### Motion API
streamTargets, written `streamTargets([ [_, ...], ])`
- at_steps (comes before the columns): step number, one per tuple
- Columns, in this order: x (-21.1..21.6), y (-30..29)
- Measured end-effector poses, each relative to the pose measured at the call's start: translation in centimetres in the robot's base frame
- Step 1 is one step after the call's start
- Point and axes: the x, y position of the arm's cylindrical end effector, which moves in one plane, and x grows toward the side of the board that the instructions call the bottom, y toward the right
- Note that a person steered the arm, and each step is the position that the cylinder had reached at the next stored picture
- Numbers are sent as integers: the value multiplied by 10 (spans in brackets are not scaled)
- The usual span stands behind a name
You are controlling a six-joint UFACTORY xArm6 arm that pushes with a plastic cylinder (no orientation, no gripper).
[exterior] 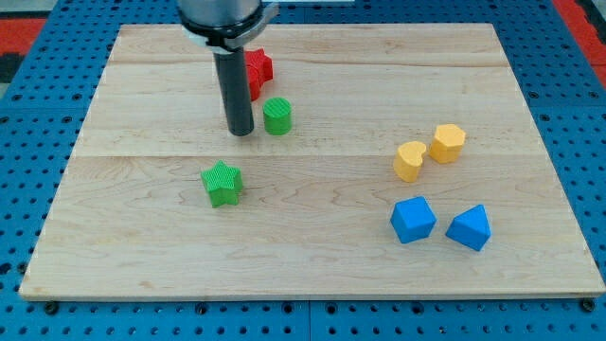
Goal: Slide the green circle close to the red circle
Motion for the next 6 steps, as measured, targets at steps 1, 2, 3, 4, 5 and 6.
streamTargets([
  [1, 22, 81],
  [2, -3, 129],
  [3, -13, 105],
  [4, -19, 50],
  [5, -10, 38],
  [6, 31, 69],
])
